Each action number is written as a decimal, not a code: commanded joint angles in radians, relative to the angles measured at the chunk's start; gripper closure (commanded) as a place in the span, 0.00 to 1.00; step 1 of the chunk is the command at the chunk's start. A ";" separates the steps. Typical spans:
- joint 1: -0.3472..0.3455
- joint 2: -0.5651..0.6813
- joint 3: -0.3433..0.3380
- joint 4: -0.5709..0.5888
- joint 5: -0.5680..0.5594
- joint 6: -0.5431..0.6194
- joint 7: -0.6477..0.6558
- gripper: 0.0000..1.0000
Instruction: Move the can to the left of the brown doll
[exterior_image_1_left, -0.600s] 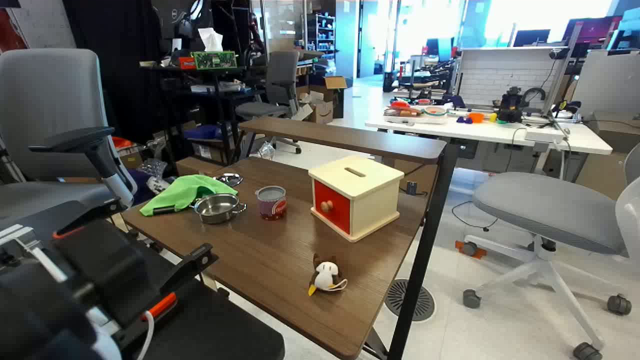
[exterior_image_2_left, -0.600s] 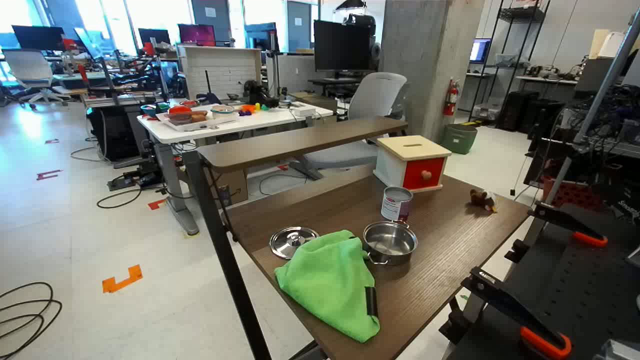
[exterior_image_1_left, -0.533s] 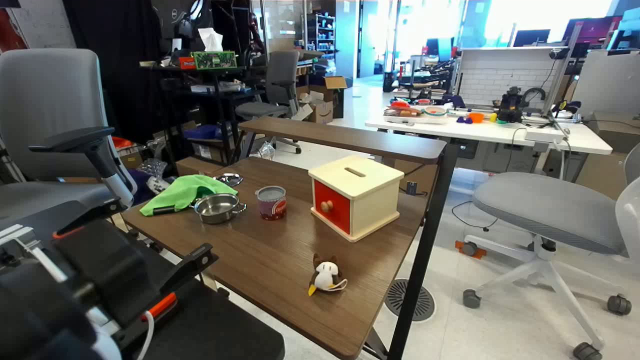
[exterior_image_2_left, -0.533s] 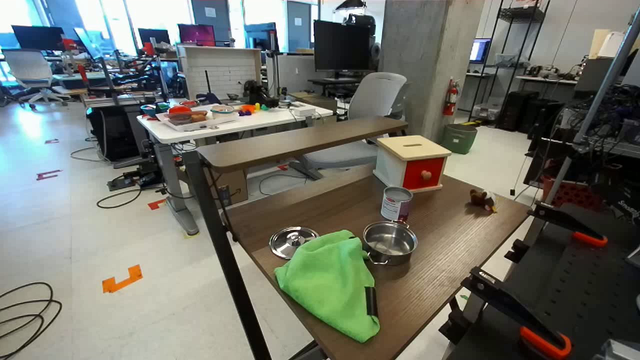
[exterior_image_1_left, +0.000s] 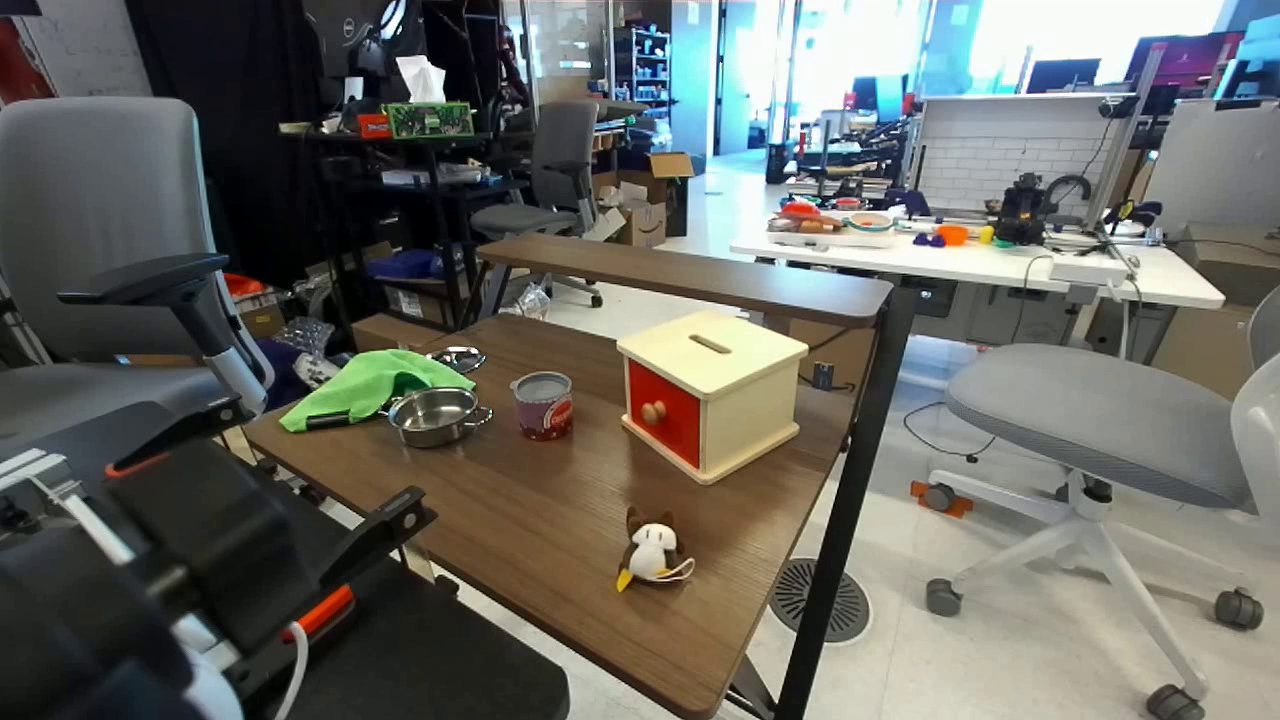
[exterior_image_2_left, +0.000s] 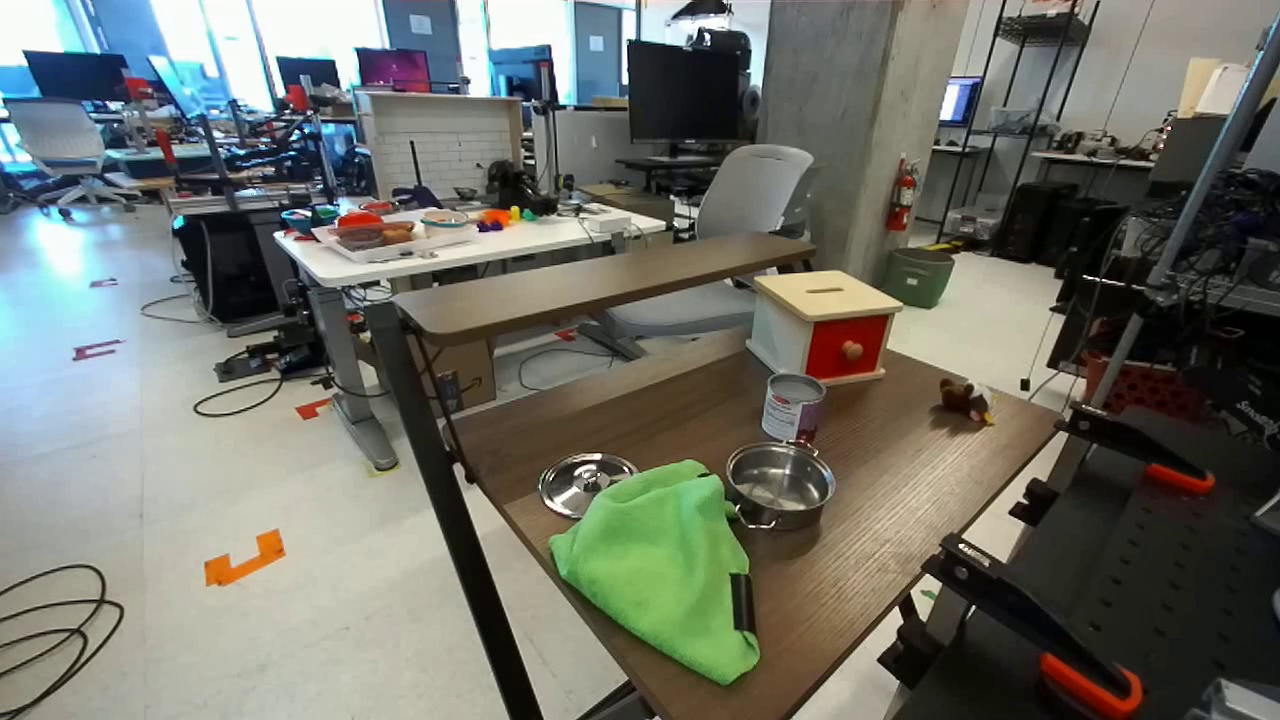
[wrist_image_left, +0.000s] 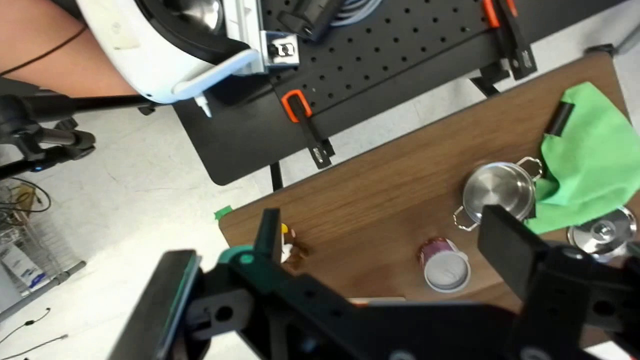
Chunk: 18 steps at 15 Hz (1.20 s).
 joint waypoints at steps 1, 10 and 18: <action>0.011 0.088 0.013 0.013 0.053 0.152 0.092 0.00; 0.034 0.569 0.062 0.171 -0.116 0.368 0.388 0.00; 0.177 1.018 -0.037 0.486 -0.131 0.395 0.512 0.00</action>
